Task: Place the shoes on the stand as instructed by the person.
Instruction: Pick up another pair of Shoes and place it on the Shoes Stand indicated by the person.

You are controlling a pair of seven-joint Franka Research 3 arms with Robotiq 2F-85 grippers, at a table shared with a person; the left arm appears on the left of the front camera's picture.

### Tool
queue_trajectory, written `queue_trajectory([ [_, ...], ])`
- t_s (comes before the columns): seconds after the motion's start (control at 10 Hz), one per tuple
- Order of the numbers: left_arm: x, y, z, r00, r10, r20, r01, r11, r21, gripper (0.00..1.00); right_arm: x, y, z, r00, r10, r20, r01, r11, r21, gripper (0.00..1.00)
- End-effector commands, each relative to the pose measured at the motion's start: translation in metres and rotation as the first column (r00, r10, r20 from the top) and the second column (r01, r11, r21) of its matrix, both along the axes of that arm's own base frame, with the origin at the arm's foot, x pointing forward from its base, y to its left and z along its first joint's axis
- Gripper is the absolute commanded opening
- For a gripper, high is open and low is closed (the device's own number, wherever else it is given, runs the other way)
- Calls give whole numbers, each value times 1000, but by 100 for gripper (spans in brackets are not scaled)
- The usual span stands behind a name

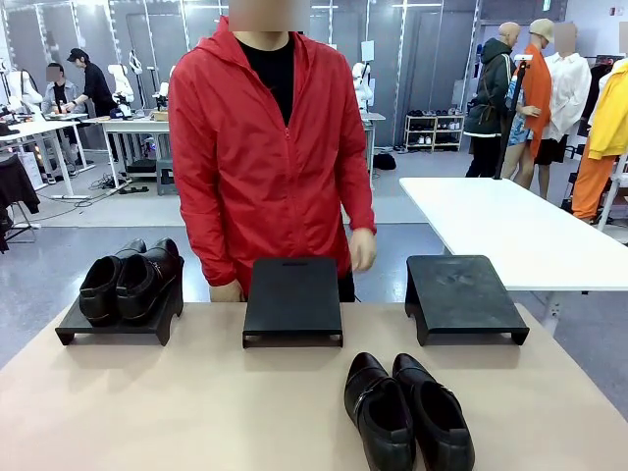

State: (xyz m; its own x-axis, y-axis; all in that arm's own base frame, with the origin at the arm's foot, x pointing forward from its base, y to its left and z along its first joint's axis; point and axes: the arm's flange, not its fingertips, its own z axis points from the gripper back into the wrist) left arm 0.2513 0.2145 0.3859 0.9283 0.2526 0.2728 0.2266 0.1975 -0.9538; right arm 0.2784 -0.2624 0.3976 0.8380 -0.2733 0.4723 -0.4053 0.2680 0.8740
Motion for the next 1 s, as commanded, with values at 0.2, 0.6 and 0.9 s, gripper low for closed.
queue_trajectory([
  [0.2,-6,-4,2,1000,-12,22,12,1000,4,100,-2,0,1,1000,2,13,-3,1000,6,100],
  [0.6,-6,-4,2,1000,-12,22,12,1000,4,100,-2,0,1,1000,2,13,-3,1000,6,100],
  [0.9,-6,-4,2,1000,-12,22,12,1000,4,100,-2,0,1,1000,2,13,-3,1000,6,100],
])
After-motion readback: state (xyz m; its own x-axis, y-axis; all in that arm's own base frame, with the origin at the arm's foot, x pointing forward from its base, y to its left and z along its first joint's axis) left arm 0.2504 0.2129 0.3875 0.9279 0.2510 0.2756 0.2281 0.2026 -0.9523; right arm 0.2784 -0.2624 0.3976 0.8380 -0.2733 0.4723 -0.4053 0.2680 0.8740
